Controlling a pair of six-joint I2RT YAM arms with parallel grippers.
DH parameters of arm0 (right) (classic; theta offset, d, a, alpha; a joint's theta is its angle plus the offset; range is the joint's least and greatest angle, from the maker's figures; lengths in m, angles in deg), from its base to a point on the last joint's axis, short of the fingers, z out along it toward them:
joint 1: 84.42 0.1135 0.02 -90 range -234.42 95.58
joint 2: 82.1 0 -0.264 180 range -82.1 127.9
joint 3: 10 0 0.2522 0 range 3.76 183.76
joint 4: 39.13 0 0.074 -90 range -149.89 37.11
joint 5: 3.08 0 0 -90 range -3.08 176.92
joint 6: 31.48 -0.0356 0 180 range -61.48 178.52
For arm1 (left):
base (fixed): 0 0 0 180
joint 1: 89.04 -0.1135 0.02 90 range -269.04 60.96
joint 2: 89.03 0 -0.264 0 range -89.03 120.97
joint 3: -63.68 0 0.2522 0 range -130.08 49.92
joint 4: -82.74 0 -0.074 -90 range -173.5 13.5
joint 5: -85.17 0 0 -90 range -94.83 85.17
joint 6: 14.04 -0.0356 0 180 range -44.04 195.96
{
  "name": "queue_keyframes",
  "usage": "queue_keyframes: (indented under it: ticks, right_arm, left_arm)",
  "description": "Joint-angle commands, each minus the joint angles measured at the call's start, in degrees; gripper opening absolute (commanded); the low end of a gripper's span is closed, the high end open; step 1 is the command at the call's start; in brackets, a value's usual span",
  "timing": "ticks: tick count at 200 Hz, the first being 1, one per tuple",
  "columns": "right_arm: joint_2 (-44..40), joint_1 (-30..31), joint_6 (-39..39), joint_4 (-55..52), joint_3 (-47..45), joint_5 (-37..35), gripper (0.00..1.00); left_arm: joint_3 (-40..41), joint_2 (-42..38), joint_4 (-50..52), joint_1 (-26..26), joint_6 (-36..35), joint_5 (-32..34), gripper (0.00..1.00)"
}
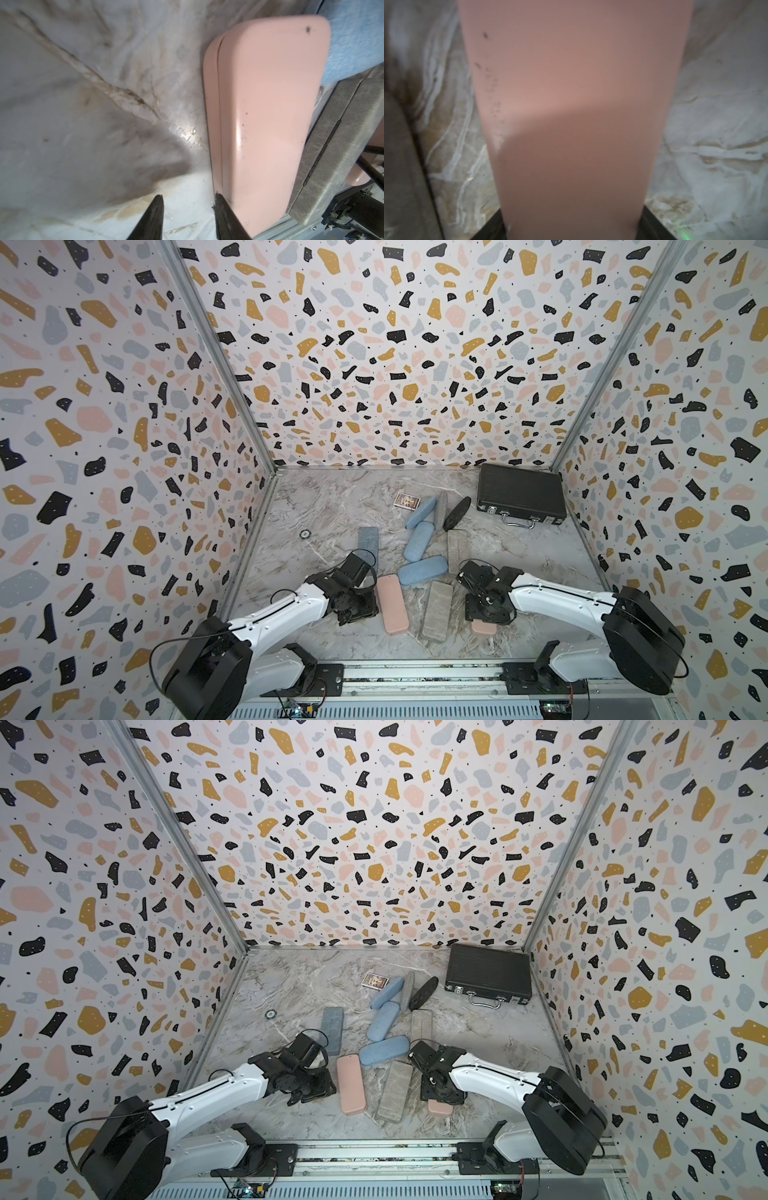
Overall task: Close the glasses case
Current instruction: Move the glasses case to the center of the board.
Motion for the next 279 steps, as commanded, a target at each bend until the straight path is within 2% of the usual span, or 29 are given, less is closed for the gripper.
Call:
queue_keyframes:
  ticks: [1,39,81,98,134,194,213,236,256,279]
  right_arm:
    - [3.8,5.2,-7.8,2.6,-1.1,3.7,0.65]
    - [10.5,11.7,-9.3,3.5,4.5,3.5,0.66]
    - [14.8,13.6,-7.9,3.0,10.1,3.9,0.69]
    - [15.3,14.0,-7.3,1.7,11.6,3.8,0.73]
    - [12.2,14.2,-7.8,-3.8,12.3,1.6,0.86]
    - [3.9,13.9,-5.9,-17.2,16.6,-4.7,0.9]
    - [2.1,10.1,-2.3,-19.0,18.5,-6.6,0.91]
    - [3.2,-0.2,5.0,-18.1,21.2,-7.4,0.91]
    - [8.6,-7.7,12.8,-15.8,25.6,-6.0,0.91]
    - [16.9,-12.6,19.1,-14.4,32.4,-5.6,0.92]
  left_arm:
    - [0.3,-1.8,2.3,0.3,-0.4,1.1,0.42]
    - [0.7,-3.8,3.8,0.4,-0.3,1.5,0.42]
    - [1.0,-4.7,4.6,0.3,-0.3,1.9,0.42]
    - [1.0,-4.8,4.6,0.3,-0.3,2.0,0.42]
    - [0.8,-5.1,4.8,0.4,-0.5,2.1,0.42]
    - [-1.7,-5.3,7.2,0.3,-1.3,3.1,0.42]
    - [-1.9,-5.3,7.4,0.3,-1.5,3.2,0.42]
    - [-1.9,-4.7,7.0,0.3,-1.3,3.1,0.42]
    - [-2.0,-3.5,6.4,0.3,-1.4,2.9,0.42]
    - [-2.4,-2.2,6.0,0.4,-1.5,2.7,0.42]
